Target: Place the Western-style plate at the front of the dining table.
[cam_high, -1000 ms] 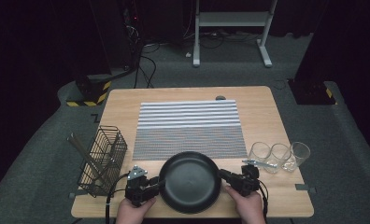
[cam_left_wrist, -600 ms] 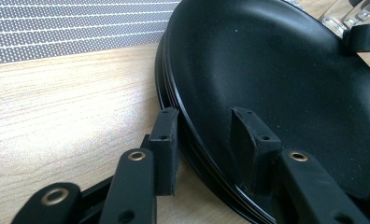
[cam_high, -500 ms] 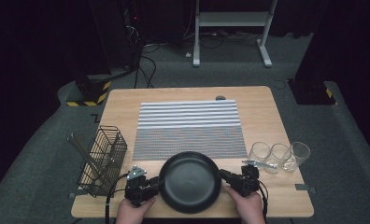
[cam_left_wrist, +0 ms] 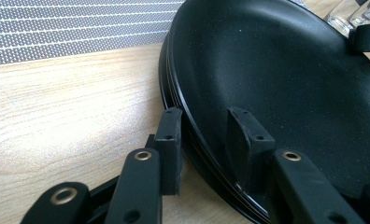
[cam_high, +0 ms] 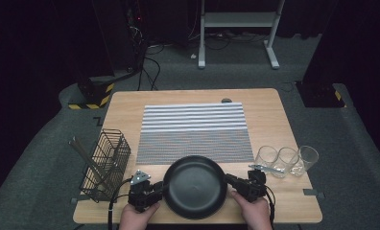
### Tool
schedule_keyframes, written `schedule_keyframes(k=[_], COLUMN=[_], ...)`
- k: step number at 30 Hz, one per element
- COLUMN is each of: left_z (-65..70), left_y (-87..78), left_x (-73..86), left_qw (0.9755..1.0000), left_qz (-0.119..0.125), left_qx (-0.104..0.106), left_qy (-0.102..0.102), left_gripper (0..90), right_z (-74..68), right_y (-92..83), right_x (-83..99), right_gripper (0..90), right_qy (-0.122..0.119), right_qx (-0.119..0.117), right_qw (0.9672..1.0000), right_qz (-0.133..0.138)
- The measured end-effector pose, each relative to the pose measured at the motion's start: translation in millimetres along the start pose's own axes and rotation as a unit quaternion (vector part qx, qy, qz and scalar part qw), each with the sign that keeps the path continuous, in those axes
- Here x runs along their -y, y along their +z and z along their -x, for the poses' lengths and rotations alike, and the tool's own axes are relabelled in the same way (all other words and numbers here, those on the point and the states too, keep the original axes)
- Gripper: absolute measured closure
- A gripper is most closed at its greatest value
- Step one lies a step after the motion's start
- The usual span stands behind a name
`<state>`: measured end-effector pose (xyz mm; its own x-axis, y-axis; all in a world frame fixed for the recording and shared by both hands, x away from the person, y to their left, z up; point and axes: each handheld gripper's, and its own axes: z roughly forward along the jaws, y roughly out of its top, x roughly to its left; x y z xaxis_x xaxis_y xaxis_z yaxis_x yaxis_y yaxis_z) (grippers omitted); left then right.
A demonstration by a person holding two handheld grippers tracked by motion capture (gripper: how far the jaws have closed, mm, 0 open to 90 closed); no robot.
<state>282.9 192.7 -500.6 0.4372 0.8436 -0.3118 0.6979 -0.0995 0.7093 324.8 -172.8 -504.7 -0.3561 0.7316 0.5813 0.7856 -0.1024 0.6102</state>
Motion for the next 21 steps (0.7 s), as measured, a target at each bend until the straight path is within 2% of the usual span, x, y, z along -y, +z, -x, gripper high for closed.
schedule_keyframes(k=[21], left_z=[-1.0], left_y=[1.4], left_x=[-0.4], left_qw=[1.0], left_qz=[0.003], left_qx=[-0.002], left_qy=[-0.006], left_gripper=[65.9], right_z=[-2.1], right_y=[2.4], right_x=[-1.0], right_gripper=[80.3], right_qy=[0.005], right_qx=[0.007], right_qw=[1.0], right_qz=[0.002])
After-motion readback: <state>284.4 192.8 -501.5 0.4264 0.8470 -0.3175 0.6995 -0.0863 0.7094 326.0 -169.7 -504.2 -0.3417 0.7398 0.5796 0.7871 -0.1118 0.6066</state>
